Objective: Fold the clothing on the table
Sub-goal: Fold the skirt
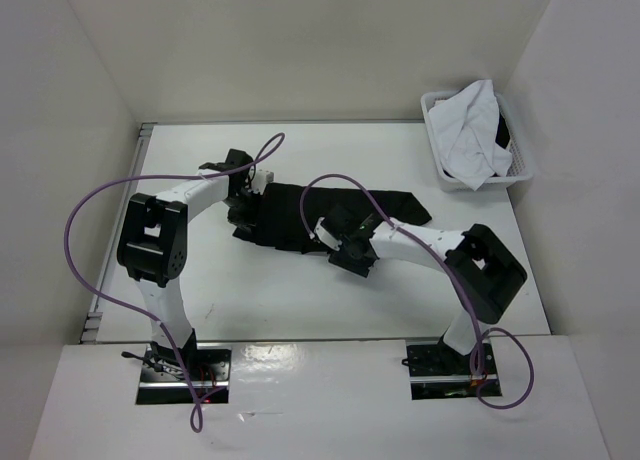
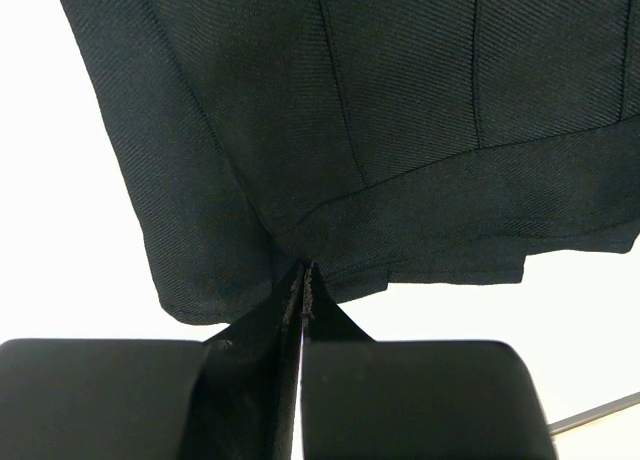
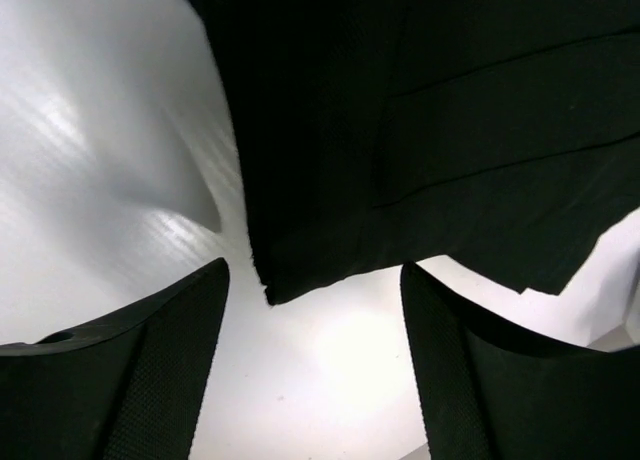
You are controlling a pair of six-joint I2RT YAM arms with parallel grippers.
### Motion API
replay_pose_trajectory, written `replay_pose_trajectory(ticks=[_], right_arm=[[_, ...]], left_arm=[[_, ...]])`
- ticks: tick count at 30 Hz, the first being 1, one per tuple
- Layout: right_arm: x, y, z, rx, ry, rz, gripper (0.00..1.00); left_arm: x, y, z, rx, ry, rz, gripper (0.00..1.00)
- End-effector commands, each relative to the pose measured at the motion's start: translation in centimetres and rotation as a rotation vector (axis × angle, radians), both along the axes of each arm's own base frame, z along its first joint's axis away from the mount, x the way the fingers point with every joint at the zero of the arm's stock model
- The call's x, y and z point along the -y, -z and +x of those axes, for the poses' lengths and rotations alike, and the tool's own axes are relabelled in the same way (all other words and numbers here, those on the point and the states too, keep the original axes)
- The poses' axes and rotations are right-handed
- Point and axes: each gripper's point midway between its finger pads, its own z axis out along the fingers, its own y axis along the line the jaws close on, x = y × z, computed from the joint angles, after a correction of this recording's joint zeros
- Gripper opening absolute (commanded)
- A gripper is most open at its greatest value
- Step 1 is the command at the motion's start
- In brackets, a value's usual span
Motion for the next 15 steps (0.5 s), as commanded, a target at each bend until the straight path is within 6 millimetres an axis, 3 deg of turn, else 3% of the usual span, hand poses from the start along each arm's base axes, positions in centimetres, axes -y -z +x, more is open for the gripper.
replay_pose_trajectory(ticks=[1, 6, 7, 9, 15], right_arm=[[-0.6, -0.1, 1.4, 0.085, 0.013, 0.007, 0.72], [-0.5, -0.1, 2.0, 0.113, 0.014, -0.011, 0.62], [-0.4, -0.2, 2.1, 0.119, 0.017, -0.017, 0.53], [-0.4, 0.1, 2.2, 0.118, 0.007, -0.023, 0.46], [0.3, -0.3, 3.1, 0.132, 0.032, -0.026, 0.04]], left_arm=[[-0.4, -1.1, 0.1, 0.028, -0.008, 0.007, 0.0], [-0.6, -1.0, 0.2, 0.03, -0.01, 0.016, 0.0], [-0.6, -1.4, 0.2, 0.039, -0.01, 0.014, 0.0], [-0.6, -1.4, 0.2, 0.039, -0.01, 0.014, 0.0], [-0.6, -1.4, 0.2, 0.039, -0.01, 0.014, 0.0]])
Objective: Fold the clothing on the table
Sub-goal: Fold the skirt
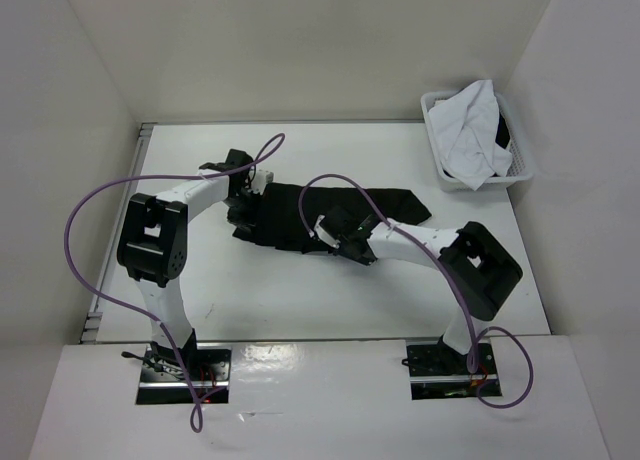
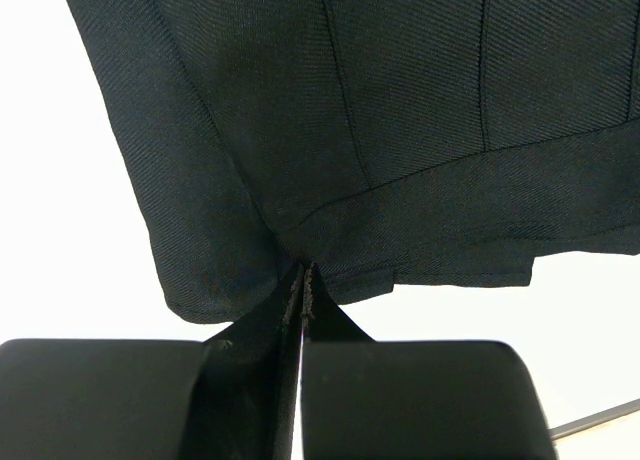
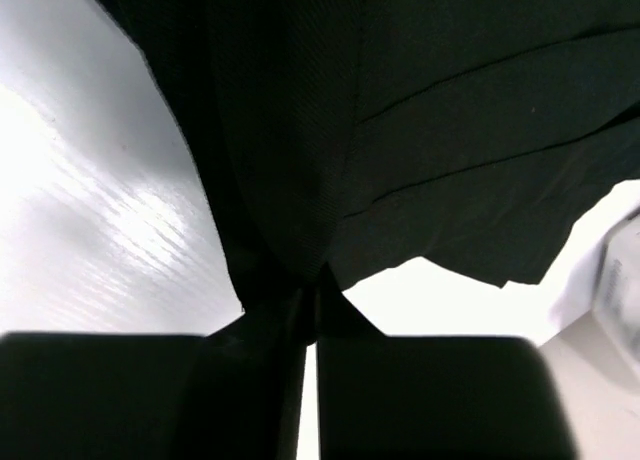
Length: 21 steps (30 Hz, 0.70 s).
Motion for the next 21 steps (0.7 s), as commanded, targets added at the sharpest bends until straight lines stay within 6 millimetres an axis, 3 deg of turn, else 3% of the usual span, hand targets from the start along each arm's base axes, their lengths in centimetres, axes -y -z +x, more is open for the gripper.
replay_pose_trajectory(ticks=[1, 7, 14, 18, 21], right_arm=[[0.0, -0.5, 1.2, 0.045, 0.019, 0.008, 0.0], [0.2, -5.2, 3.6, 0.1, 0.042, 0.044, 0.0], [0.5, -11.4, 7.0, 0.238, 0.071, 0.082, 0.0], [1.3, -13.3, 8.3, 0.306, 0.086, 0.045, 0.0], [1.7, -14.7, 9.5, 0.373, 0.109, 0.034, 0.0]], left_arm=[[-0.3, -1.4, 0.0, 0.027, -0.006, 0.0, 0.0], [0.1, -3.5, 0.7, 0.05, 0.046, -0.037, 0.0], [-0.2, -9.1, 3.5, 0.203, 0.084, -0.08, 0.0], [-0.8, -11.2, 4.4, 0.256, 0.085, -0.105, 0.0], [-1.5, -11.6, 4.8, 0.267, 0.079, -0.119, 0.0]])
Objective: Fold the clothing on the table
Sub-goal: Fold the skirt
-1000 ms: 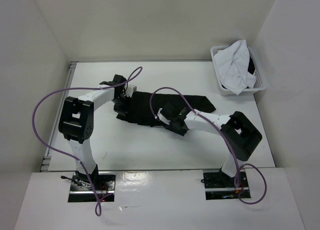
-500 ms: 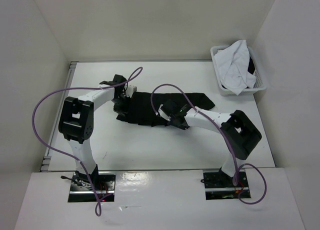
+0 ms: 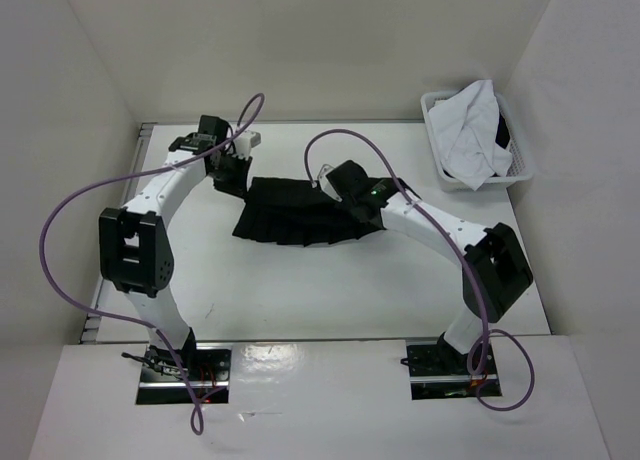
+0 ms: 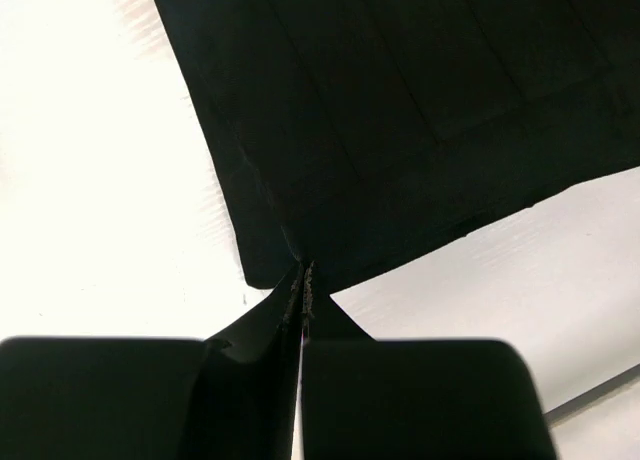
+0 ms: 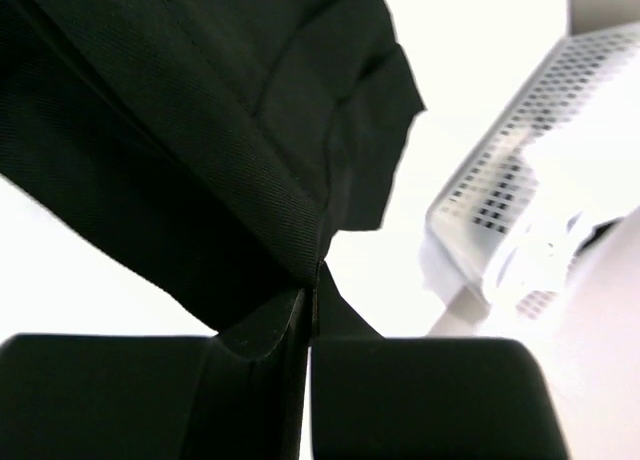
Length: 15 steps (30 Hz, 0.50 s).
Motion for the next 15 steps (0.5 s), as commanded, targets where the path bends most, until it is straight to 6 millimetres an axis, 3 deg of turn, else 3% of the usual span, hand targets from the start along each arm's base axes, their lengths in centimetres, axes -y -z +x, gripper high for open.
replay_pose_trajectory(ticks=[1, 5, 6, 8, 11, 15], right_arm=[[1.2, -4.5, 1.9, 0.147, 0.052, -0.012, 0.0], [1.7, -6.9, 4.0, 0.258, 0.099, -0.006, 0.0], [1.7, -6.7, 4.2, 0.261, 0.105, -0.013, 0.0], [1.9, -8.6, 5.3, 0.332, 0.132, 0.001, 0.0], [1.9, -9.4, 6.5, 0.372, 0.149, -0.003, 0.0], [1.8, -11.8, 9.3, 0.482, 0.193, 0.003, 0.0]], left_arm=[[0.2, -2.4, 0.3, 0.043, 0.041, -0.058, 0.0], [-0.9, -3.0, 0.8, 0.055, 0.025, -0.09, 0.0], [-1.1, -3.0, 0.8, 0.055, 0.02, -0.1, 0.0], [-1.0, -3.4, 1.0, 0.068, 0.033, -0.107, 0.0], [-1.6, -4.0, 1.7, 0.096, 0.021, -0.118, 0.0], [-1.9, -5.9, 2.9, 0.156, 0.028, -0.136, 0.0]])
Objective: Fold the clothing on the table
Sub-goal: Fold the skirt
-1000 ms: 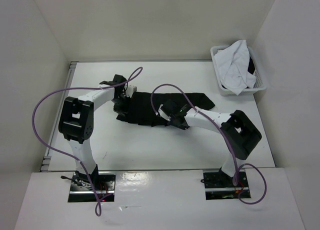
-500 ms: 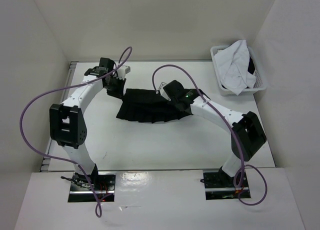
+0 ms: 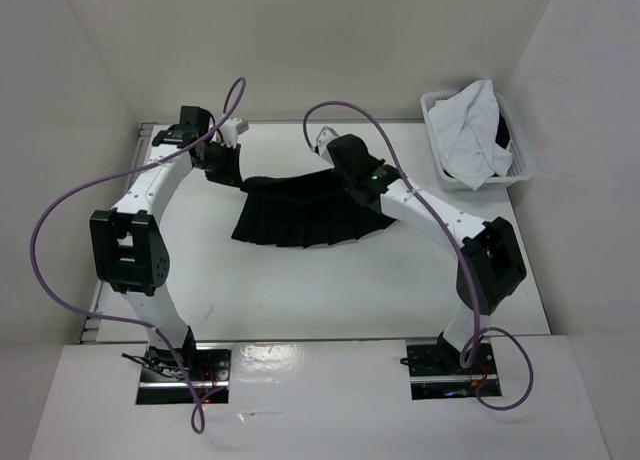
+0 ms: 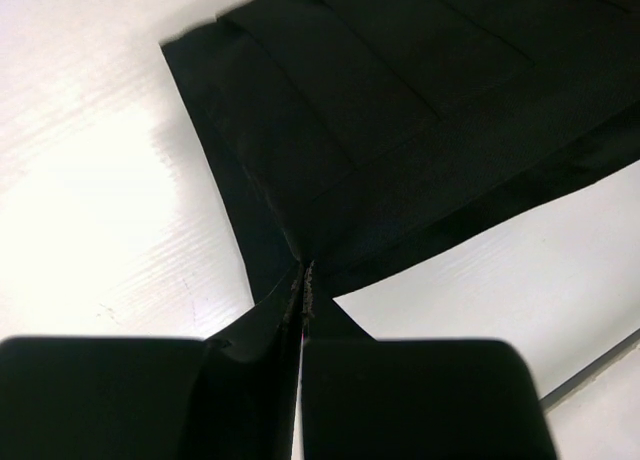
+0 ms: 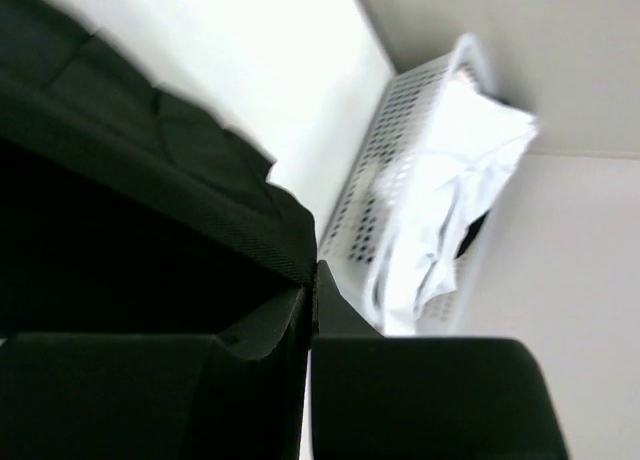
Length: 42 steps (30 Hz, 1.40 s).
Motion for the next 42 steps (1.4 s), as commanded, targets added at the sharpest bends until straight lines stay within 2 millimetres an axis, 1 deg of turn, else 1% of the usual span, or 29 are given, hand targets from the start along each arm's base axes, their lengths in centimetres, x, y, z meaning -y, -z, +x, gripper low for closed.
replay_pose_trajectory(ticks=[1, 3, 4, 5, 6, 7, 9, 10, 11, 13, 15, 16, 17, 18, 19, 21, 22, 23, 24, 27, 28, 29, 31, 33, 35, 36, 39, 40, 42], right_arm=[[1.3, -5.4, 3.5, 0.209, 0.112, 0.019, 0.0], [1.0, -7.0, 4.9, 0.266, 0.125, 0.039, 0.0], [1.4, -7.4, 5.5, 0.281, 0.136, 0.041, 0.0], [1.9, -7.7, 6.1, 0.299, 0.157, 0.039, 0.0], [1.6, -8.8, 6.7, 0.338, 0.154, 0.052, 0.0], [1.7, -8.2, 7.3, 0.335, 0.162, 0.048, 0.0], [1.9, -8.6, 8.2, 0.355, 0.166, 0.04, 0.01], [2.1, -8.1, 8.9, 0.362, 0.177, 0.042, 0.01], [1.8, -7.7, 9.2, 0.358, 0.164, 0.033, 0.01], [1.4, -8.0, 9.9, 0.39, 0.162, 0.043, 0.01], [1.7, -6.5, 10.6, 0.377, 0.164, 0.012, 0.01], [1.4, -6.9, 11.0, 0.404, 0.15, 0.015, 0.01], [1.8, -6.4, 11.3, 0.404, 0.155, 0.003, 0.0], [1.6, -6.0, 11.7, 0.408, 0.152, -0.004, 0.0], [2.2, -6.0, 11.9, 0.413, 0.15, -0.017, 0.0], [2.2, -5.1, 12.7, 0.415, 0.147, -0.024, 0.0], [2.6, -5.4, 13.0, 0.421, 0.147, -0.017, 0.0], [2.4, -5.1, 13.3, 0.419, 0.147, -0.019, 0.0], [2.9, -4.6, 13.7, 0.41, 0.146, -0.022, 0.0], [3.5, -4.0, 14.7, 0.403, 0.148, -0.023, 0.0], [3.4, -3.3, 14.8, 0.393, 0.147, -0.029, 0.0], [3.7, -3.7, 15.1, 0.401, 0.147, -0.022, 0.0], [3.4, -2.3, 15.5, 0.379, 0.134, -0.031, 0.0], [3.4, -1.8, 15.6, 0.371, 0.133, -0.035, 0.0], [3.7, -2.0, 15.8, 0.369, 0.132, -0.034, 0.0], [3.5, -2.0, 15.9, 0.367, 0.121, -0.03, 0.0], [3.7, -1.1, 15.7, 0.336, 0.114, -0.054, 0.0], [3.7, -0.3, 15.3, 0.311, 0.102, -0.063, 0.0], [4.0, -0.4, 14.7, 0.299, 0.1, -0.07, 0.0]], left_arm=[[-0.8, -3.2, 1.8, 0.112, 0.014, -0.006, 0.0], [-1.1, -4.2, 2.5, 0.145, 0.01, -0.014, 0.0], [-1.1, -5.0, 3.1, 0.177, 0.01, -0.015, 0.0], [-1.1, -4.9, 3.4, 0.176, 0.01, -0.015, 0.0], [-1.0, -5.4, 3.8, 0.195, 0.004, -0.02, 0.0], [-1.0, -5.9, 4.2, 0.216, 0.004, -0.02, 0.0], [-1.1, -5.8, 4.9, 0.217, -0.016, -0.024, 0.0], [-1.0, -6.5, 5.3, 0.243, -0.016, -0.025, 0.0], [-1.0, -6.0, 5.4, 0.228, -0.024, -0.03, 0.0], [-1.0, -5.9, 5.9, 0.229, -0.03, -0.035, 0.0], [-0.9, -5.5, 6.5, 0.225, -0.037, -0.04, 0.0], [-0.9, -5.2, 6.7, 0.221, -0.037, -0.04, 0.0], [-0.9, -4.6, 6.9, 0.207, -0.037, -0.039, 0.0], [-1.1, -5.0, 7.3, 0.227, -0.045, -0.029, 0.0], [-1.3, -4.9, 7.7, 0.229, -0.053, -0.019, 0.0], [-1.6, -4.6, 8.1, 0.227, -0.064, -0.005, 0.0], [-1.4, -4.5, 8.4, 0.229, -0.065, 0.008, 0.0], [-1.4, -4.5, 8.4, 0.23, -0.065, 0.008, 0.0], [-1.5, -3.9, 8.5, 0.218, -0.071, 0.016, 0.0], [-1.2, -3.7, 8.7, 0.213, -0.074, 0.017, 0.0], [-1.2, -3.7, 8.7, 0.213, -0.074, 0.017, 0.0], [-1.3, -3.1, 8.8, 0.203, -0.079, 0.025, 0.0], [-1.3, -2.6, 8.9, 0.188, -0.086, 0.022, 0.0], [-1.4, -2.0, 9.0, 0.178, -0.091, 0.03, 0.0], [-1.1, -1.5, 9.0, 0.164, -0.094, 0.033, 0.0], [-1.1, -0.6, 8.9, 0.144, -0.094, 0.035, 0.0], [0.0, 0.3, 8.1, 0.118, -0.068, 0.029, 0.0], [0.5, 0.3, 8.0, 0.118, -0.059, 0.028, 0.0], [0.4, 0.2, 7.5, 0.12, -0.051, 0.034, 0.0]])
